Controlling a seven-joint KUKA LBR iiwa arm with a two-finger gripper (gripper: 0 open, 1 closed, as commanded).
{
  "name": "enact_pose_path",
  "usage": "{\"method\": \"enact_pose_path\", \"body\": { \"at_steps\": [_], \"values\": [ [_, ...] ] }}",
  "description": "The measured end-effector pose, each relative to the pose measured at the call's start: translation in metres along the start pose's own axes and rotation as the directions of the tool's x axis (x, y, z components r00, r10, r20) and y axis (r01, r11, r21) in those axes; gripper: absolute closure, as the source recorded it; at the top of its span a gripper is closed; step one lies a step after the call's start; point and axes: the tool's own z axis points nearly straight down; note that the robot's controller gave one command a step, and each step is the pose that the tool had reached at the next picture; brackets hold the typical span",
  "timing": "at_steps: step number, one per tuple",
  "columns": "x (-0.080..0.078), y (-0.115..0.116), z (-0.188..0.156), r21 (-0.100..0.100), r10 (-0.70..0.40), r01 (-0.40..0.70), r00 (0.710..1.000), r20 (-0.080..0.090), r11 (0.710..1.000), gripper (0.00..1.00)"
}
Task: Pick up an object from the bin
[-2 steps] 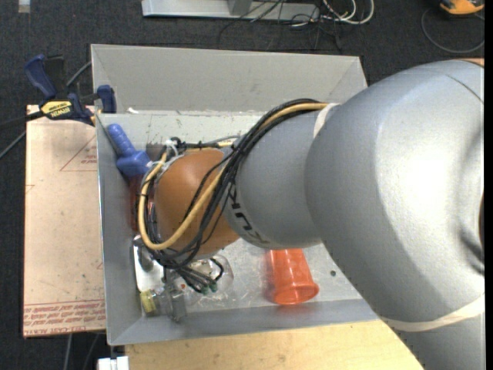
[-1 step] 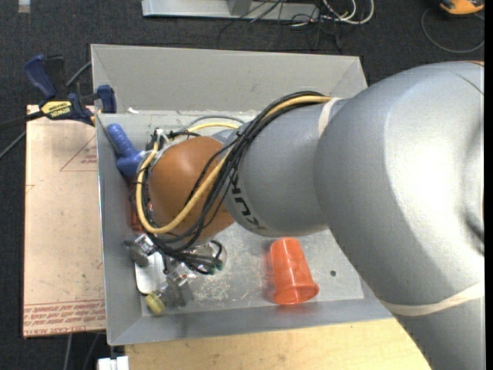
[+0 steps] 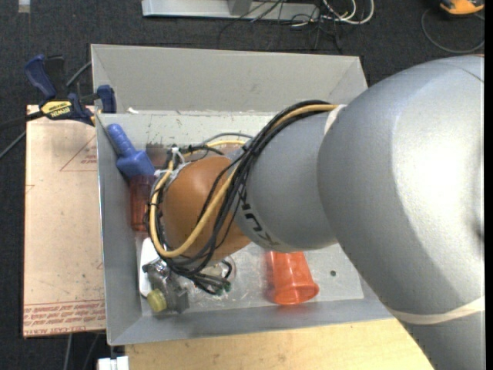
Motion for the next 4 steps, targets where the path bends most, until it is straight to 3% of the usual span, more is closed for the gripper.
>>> {"method": "enact_pose_path", "body": {
  "at_steps": [2, 3, 4],
  "values": [
    [0.001, 0.0, -0.003, 0.0, 0.001, -0.001, 1.0, -0.003, 1.0, 1.0],
    [0.002, 0.001, -0.02, -0.001, 0.0, 0.0, 1.0, -0.008, 1.0, 1.0],
    [0.0, 0.0, -0.035, 0.001, 0.001, -0.001, 1.0, -0.001, 1.0, 1.0]
  ]
}}
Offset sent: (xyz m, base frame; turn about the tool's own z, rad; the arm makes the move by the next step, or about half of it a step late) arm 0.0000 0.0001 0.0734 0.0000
